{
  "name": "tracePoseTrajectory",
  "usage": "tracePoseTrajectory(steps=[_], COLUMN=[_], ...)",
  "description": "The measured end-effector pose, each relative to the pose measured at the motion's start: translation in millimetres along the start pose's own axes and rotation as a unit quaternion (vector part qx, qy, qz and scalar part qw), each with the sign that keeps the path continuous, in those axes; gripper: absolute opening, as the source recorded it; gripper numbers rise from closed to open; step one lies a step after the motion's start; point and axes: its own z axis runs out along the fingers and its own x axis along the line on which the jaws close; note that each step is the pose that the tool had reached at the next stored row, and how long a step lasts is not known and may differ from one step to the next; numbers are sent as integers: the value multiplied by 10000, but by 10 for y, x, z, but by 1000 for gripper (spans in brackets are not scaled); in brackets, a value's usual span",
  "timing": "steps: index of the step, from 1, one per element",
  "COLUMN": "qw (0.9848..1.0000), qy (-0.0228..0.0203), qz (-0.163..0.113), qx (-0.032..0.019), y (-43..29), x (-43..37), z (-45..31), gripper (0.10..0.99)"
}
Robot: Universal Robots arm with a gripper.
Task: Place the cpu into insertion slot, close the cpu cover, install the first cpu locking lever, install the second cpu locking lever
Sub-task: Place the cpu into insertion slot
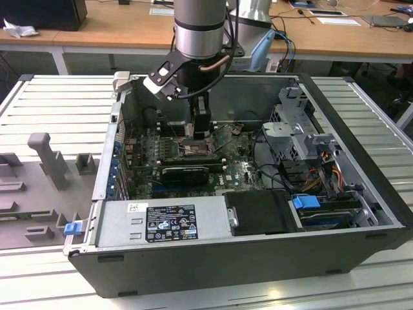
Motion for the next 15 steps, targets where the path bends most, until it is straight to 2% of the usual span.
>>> tracePoseTrajectory(steps=[10, 15], qw=[10000, 10000], qy=[0, -2], qz=[12, 64], qx=[16, 16], y=[-7, -8], x=[1, 1], z=[119, 135], gripper=[529, 529])
